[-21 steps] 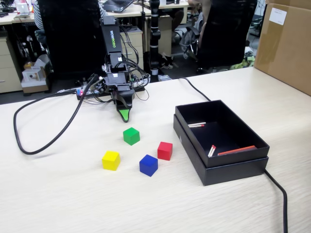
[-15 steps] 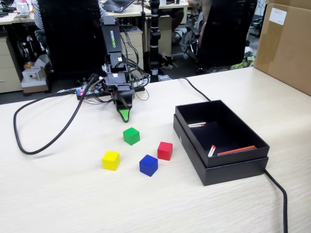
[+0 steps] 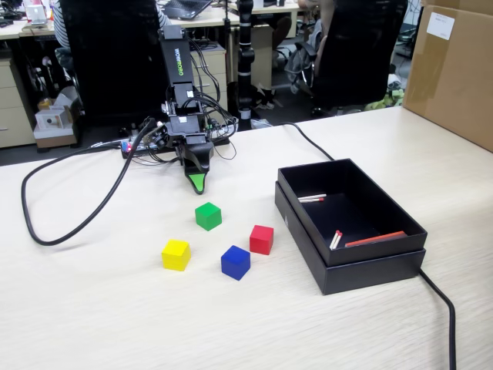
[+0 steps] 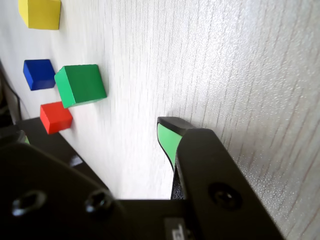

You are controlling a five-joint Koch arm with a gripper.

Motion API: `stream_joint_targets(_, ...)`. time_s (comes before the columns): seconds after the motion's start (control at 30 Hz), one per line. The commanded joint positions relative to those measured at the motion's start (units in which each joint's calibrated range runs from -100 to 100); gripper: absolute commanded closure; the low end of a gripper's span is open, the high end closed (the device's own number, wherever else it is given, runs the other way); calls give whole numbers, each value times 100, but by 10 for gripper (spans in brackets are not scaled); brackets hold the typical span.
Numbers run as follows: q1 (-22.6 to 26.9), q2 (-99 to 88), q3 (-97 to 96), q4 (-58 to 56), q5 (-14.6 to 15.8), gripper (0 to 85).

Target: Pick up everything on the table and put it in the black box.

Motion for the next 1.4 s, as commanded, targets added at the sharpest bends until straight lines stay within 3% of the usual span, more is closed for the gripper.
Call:
stream_joint_targets(0.0, 0, -13, -158, -172, -24, 359)
stream_joint_targets(1.37, 83, -13, -158, -164, -15, 355)
